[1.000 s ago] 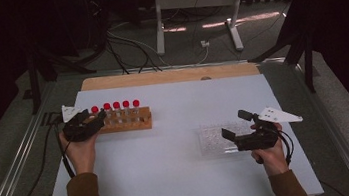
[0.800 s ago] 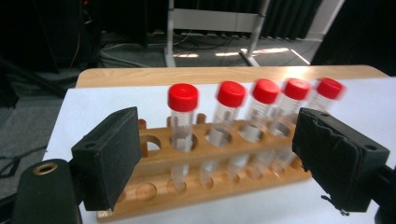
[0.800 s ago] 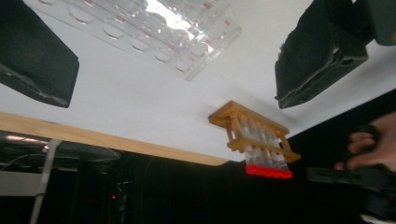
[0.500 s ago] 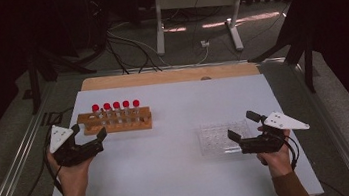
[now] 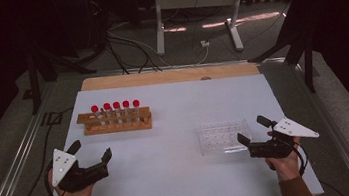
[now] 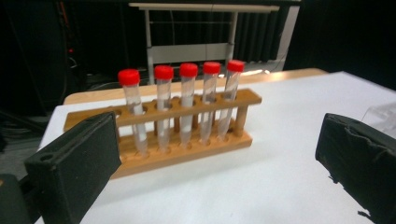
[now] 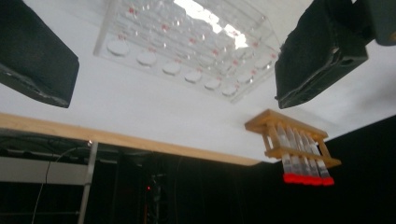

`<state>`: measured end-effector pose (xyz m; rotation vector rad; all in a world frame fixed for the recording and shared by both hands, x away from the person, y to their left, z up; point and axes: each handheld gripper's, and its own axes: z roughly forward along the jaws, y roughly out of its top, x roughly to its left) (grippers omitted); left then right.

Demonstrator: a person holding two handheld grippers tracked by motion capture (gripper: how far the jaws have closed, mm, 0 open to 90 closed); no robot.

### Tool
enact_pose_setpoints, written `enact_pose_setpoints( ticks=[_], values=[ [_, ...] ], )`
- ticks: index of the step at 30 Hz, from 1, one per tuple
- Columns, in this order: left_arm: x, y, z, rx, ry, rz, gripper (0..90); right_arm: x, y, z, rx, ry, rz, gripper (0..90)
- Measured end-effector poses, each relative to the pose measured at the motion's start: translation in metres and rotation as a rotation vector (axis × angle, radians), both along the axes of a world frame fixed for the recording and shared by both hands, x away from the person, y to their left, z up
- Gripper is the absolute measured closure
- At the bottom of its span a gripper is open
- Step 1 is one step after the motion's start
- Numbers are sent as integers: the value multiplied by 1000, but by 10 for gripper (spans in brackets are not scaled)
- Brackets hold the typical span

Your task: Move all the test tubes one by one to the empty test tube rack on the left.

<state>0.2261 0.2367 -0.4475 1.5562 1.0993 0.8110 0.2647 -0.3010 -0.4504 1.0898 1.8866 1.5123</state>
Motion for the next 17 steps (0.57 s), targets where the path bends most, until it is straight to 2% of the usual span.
enact_pose_setpoints(
  ticks=[3,6,11,13,17],
  values=[
    [-5,4,-4,-5,-1,15,7,-1,-2,-3,-5,6,-8,0],
    [-8,11,-6,-41,-3,28,6,0,-4,-4,-3,3,-18,0],
    [-10,16,-9,-33,3,38,7,-1,-5,-4,-22,-4,-31,0],
    [-10,18,-11,-50,6,37,7,-1,-6,-5,-24,-1,-38,0],
    [-11,18,-11,-49,4,37,7,0,-10,-8,-17,11,-57,0]
  ],
)
